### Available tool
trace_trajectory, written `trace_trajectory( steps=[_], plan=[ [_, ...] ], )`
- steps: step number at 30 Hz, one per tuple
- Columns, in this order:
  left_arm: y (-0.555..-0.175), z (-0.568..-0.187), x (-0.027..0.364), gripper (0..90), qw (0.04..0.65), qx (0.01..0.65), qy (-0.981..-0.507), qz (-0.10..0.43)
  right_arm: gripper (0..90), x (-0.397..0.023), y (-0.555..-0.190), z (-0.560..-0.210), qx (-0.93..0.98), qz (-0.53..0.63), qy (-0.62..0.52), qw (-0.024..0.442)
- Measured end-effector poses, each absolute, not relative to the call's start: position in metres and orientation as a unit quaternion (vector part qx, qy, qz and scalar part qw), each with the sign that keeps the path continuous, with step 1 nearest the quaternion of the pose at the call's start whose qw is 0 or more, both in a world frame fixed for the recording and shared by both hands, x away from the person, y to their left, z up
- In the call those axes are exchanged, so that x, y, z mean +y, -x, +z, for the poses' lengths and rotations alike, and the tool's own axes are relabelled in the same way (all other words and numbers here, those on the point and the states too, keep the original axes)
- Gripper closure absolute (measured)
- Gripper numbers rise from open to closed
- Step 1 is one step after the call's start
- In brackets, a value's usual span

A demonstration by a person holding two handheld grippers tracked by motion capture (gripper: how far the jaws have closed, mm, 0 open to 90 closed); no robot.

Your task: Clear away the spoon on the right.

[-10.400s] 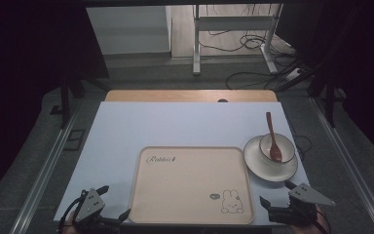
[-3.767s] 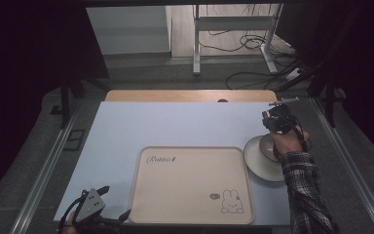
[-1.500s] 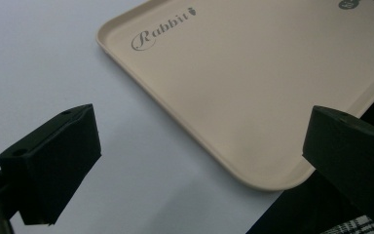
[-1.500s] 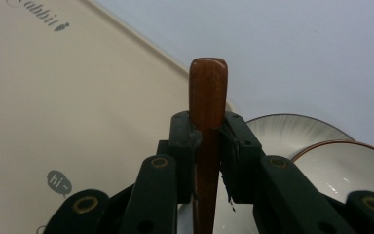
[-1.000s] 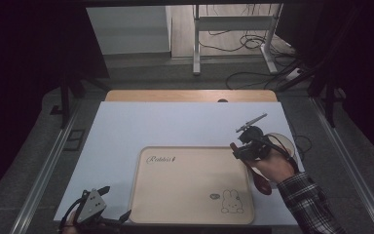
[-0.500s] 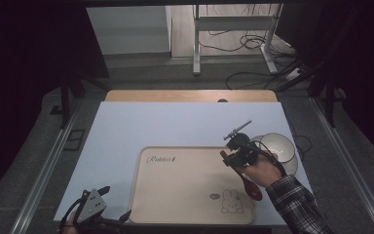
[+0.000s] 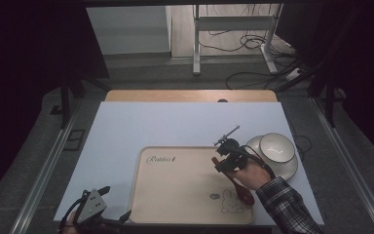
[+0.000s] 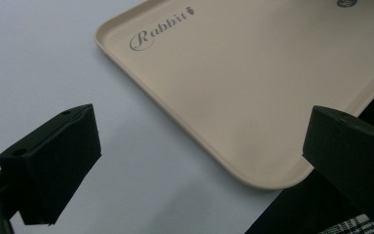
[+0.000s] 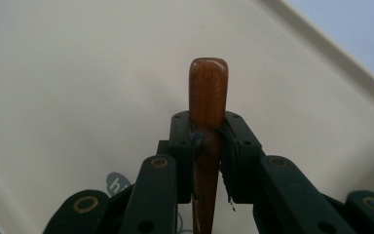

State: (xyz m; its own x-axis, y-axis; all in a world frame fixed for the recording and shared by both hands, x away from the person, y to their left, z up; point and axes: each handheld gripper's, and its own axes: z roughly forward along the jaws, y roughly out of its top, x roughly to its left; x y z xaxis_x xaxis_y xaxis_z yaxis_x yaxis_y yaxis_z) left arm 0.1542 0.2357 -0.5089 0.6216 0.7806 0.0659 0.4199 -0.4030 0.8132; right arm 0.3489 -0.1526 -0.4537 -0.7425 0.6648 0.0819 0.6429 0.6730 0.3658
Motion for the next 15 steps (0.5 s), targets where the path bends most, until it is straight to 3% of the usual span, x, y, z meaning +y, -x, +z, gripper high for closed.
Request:
trace_trajectory(
  steps=[11,15],
  plan=[
    [-0.154,-0.509,0.236,0.2,0.400,0.370,-0.807,0.226,75.4,-0.141,-0.349,-0.479,0.920,0.177,-0.348,0.022],
    [-0.154,-0.509,0.235,0.2,0.400,0.370,-0.807,0.226,66.4,-0.143,-0.348,-0.475,0.919,0.191,-0.345,0.033]
  ],
)
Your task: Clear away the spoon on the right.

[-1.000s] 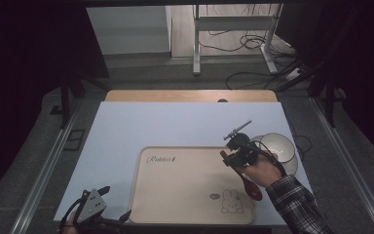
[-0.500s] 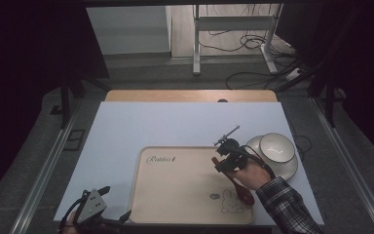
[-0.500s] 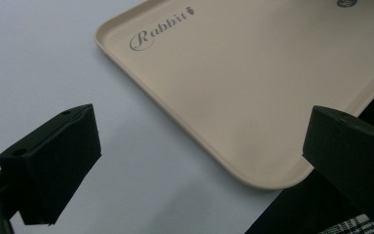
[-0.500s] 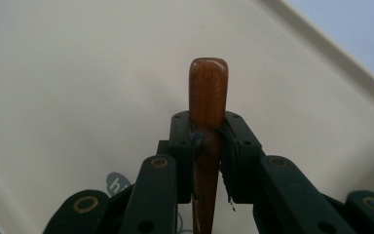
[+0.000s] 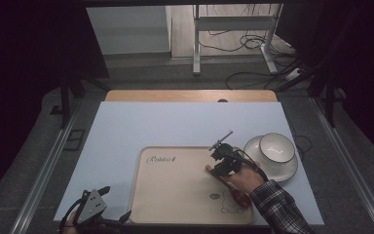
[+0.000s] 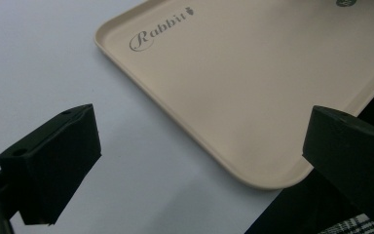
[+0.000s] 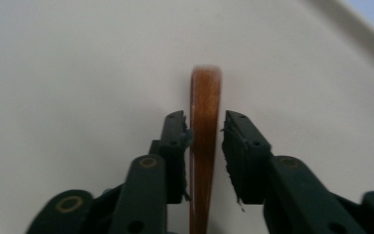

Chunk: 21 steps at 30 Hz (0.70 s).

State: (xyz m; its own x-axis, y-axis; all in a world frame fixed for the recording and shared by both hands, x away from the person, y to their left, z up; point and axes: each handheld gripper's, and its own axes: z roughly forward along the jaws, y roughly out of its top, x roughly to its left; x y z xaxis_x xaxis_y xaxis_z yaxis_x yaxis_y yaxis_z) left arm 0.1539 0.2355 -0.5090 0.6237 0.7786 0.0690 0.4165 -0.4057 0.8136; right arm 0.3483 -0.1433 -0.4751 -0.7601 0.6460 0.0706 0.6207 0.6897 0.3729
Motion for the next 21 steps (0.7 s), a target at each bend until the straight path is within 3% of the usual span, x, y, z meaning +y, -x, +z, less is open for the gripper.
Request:
trace_trajectory(
  steps=[6,11,21],
  plan=[
    [-0.154,-0.509,0.235,0.2,0.398,0.369,-0.808,0.228,53.4,-0.149,-0.343,-0.469,0.916,0.212,-0.337,0.040],
    [-0.154,-0.509,0.235,0.3,0.398,0.369,-0.808,0.228,49.7,-0.149,-0.333,-0.473,0.918,0.231,-0.317,0.051],
    [-0.154,-0.509,0.235,0.3,0.398,0.370,-0.808,0.229,82.8,-0.148,-0.321,-0.482,0.918,0.261,-0.294,0.054]
  ],
)
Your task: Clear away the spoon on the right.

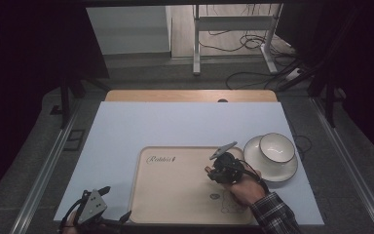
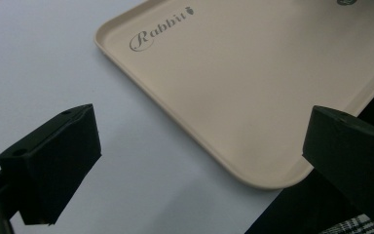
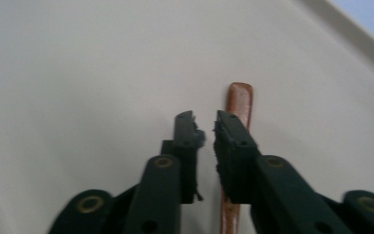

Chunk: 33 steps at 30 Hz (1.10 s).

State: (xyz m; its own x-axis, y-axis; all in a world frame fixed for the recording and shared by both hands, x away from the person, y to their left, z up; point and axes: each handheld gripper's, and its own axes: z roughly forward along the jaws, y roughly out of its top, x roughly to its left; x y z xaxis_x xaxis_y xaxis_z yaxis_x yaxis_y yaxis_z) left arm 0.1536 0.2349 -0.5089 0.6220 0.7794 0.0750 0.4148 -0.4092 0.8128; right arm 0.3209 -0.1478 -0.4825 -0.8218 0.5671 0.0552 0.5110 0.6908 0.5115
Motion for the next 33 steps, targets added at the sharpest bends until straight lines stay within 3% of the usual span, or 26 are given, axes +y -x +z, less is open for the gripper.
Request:
trace_trajectory(
  steps=[4,33],
  plan=[
    [-0.154,-0.509,0.235,0.2,0.399,0.371,-0.807,0.230,89.8,-0.149,-0.318,-0.488,0.914,0.279,-0.288,0.061],
    [-0.154,-0.508,0.241,0.0,0.418,0.384,-0.792,0.225,89.9,-0.157,-0.317,-0.508,0.907,0.281,-0.302,0.080]
  ],
)
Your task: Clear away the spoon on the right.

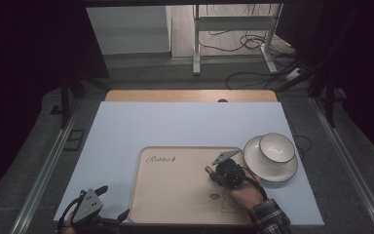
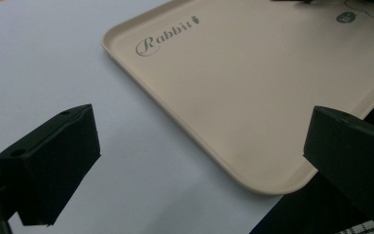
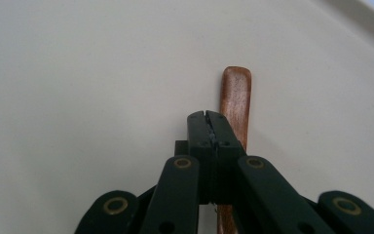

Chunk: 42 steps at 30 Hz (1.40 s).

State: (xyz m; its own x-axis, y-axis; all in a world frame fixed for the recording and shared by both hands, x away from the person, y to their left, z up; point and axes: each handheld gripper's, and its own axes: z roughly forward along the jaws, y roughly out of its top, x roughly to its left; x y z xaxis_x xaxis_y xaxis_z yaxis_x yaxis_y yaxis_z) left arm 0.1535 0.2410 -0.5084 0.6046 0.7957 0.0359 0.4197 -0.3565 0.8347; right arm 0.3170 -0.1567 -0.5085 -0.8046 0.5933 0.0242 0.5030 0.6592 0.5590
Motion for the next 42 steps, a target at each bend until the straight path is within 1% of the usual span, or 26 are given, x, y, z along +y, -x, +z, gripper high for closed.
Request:
trace_trajectory(
  steps=[10,36,42],
  plan=[
    [-0.154,-0.508,0.240,0.0,0.415,0.382,-0.795,0.224,89.9,-0.166,-0.322,-0.508,0.900,0.283,-0.321,0.087],
    [-0.154,-0.508,0.239,0.0,0.412,0.377,-0.799,0.223,90.0,-0.207,-0.333,-0.506,0.870,0.278,-0.386,0.130],
    [-0.154,-0.508,0.239,0.0,0.411,0.376,-0.800,0.223,89.9,-0.211,-0.334,-0.505,0.866,0.281,-0.392,0.130]
  ],
)
